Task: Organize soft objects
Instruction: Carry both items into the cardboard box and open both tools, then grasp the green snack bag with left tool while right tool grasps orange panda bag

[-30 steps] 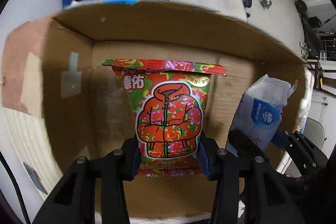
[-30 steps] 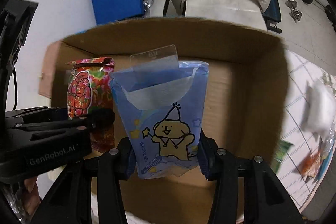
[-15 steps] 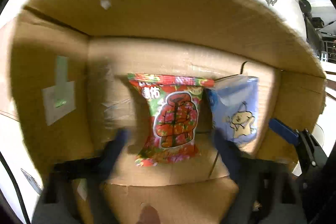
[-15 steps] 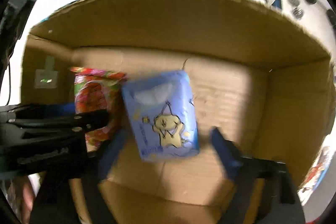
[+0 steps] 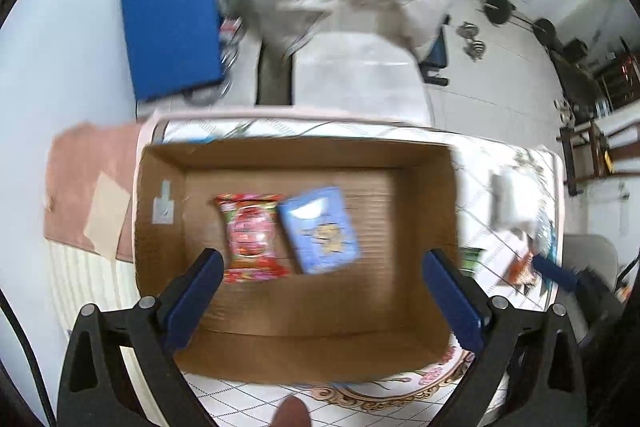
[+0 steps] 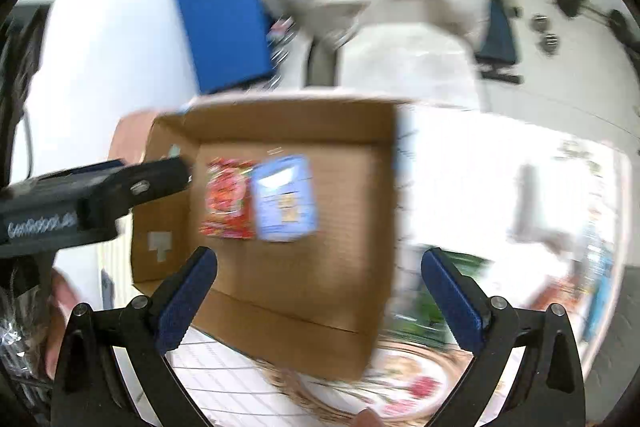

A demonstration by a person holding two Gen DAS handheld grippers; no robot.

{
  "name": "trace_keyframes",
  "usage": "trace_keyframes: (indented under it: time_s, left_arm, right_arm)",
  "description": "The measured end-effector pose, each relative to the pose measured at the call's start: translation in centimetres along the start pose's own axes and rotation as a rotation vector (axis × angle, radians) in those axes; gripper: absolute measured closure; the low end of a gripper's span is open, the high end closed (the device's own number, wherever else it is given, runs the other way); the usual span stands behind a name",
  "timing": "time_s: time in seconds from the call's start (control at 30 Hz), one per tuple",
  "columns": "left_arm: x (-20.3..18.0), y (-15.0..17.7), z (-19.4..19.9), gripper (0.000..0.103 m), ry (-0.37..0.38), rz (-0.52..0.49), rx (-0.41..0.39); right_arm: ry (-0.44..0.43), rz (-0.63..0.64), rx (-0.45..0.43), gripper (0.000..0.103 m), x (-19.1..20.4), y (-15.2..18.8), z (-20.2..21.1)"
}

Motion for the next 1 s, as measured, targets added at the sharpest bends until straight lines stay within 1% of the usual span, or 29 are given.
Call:
trace_keyframes:
  time_s: [0.1, 0.13, 0.17, 0.2, 0.23, 0.27, 0.3, 0.33, 0.37, 0.4, 0.47, 0.57, 0.63, 0.67, 0.73, 0.8, 0.83, 0.87, 0.9, 0.97, 1.0]
  left_arm:
    - [-6.2, -0.3, -0.4, 0.001, -0.031, -0.086, -0.021]
    - [-8.5, -1.0, -1.9, 0.001, -0.043, -0.129, -0.025]
    - [-11.1, -1.2, -3.2, 0.001, -0.066, -0.184, -0.021]
    - [-13.0, -0.9, -4.3, 0.001, -0.082, -0.228, -0.004]
    - [-14.4, -0.8, -5.4, 0.001, -0.088, -0.262, 0.023]
    - [-16.6, -0.6, -7.4, 0.002, -0.099, -0.303, 0.081]
    - [-18.1, -0.6, -8.8, 0.005, -0.103, -0.325, 0.12]
    - [-19.3, -0.4, -10.2, 0.006, -0.106, -0.347, 0.159]
    - [-20.7, 0.1, -12.1, 0.006, -0.118, -0.378, 0.21]
    - [-21.6, 0.4, -13.5, 0.006, -0.128, -0.4, 0.25]
    - [-23.3, 1.1, -16.0, 0.006, -0.157, -0.435, 0.324]
    - [-24.4, 2.4, -20.9, 0.007, -0.191, -0.46, 0.461]
    - [-24.7, 2.8, -22.2, 0.007, -0.21, -0.466, 0.498]
    - [-24.9, 3.2, -23.0, 0.007, -0.224, -0.478, 0.515]
    - [-25.1, 3.5, -23.5, 0.007, -0.246, -0.502, 0.521]
    - [-25.5, 4.1, -23.9, 0.007, -0.27, -0.54, 0.531]
    - [-25.5, 4.4, -24.1, 0.007, -0.277, -0.553, 0.535]
    - [-25.6, 5.0, -24.5, 0.006, -0.285, -0.568, 0.547]
    - [-25.6, 5.2, -24.7, 0.007, -0.29, -0.574, 0.554]
    - [-25.6, 6.0, -25.3, 0.007, -0.296, -0.582, 0.569]
    - [-25.5, 6.2, -25.4, 0.007, -0.295, -0.58, 0.575]
  right_arm:
    - [0.077, -0.069, -0.054, 0.0, -6.8, 1.1, 4.3]
    - [0.113, -0.1, -0.061, 0.0, -9.3, 1.6, 5.5]
    - [0.148, -0.134, -0.063, 0.0, -12.1, 2.5, 6.5]
    - [0.169, -0.158, -0.057, 0.0, -14.8, 2.7, 6.9]
    - [0.191, -0.185, -0.042, 0.0, -17.2, 3.5, 7.0]
    - [0.207, -0.215, -0.019, 0.0, -19.6, 4.4, 6.8]
    - [0.207, -0.237, -0.003, 0.0, -21.6, 5.1, 6.6]
    - [0.209, -0.269, 0.022, 0.0, -23.8, 5.9, 5.9]
    - [0.213, -0.293, 0.042, 0.0, -25.3, 6.6, 5.2]
    - [0.214, -0.308, 0.055, 0.0, -26.5, 6.8, 4.6]
    - [0.203, -0.357, 0.096, 0.0, -29.5, 8.2, 2.2]
    - [0.176, -0.424, 0.14, 0.0, -31.8, 9.4, -0.6]
    - [0.166, -0.44, 0.161, 0.0, -32.5, 10.0, -2.2]
    - [0.172, -0.418, 0.171, 0.0, -32.7, 10.4, -2.8]
    - [0.185, -0.36, 0.177, 0.0, -31.9, 10.2, -3.2]
    - [0.187, -0.244, 0.19, 0.0, -31.0, 10.4, -3.6]
    - [0.206, -0.176, 0.205, 0.0, -30.5, 10.6, -3.9]
    - [0.236, -0.075, 0.222, 0.0, -29.7, 10.9, -4.2]
    - [0.253, -0.021, 0.23, 0.0, -29.3, 11.1, -4.6]
    - [0.314, 0.135, 0.245, 0.0, -27.9, 11.6, -5.5]
    - [0.329, 0.173, 0.251, 0.0, -27.6, 11.8, -5.9]
Point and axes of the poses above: each gripper's, at about its wrist camera, not at the fingertips, and z roughly against the way its jaws point, x to its left, y to its underside, the point moved 1 cm from there along -z, roughly the way its jaws point, and after that the axes turned 6 degrees about -x, right-handed, at the moved point
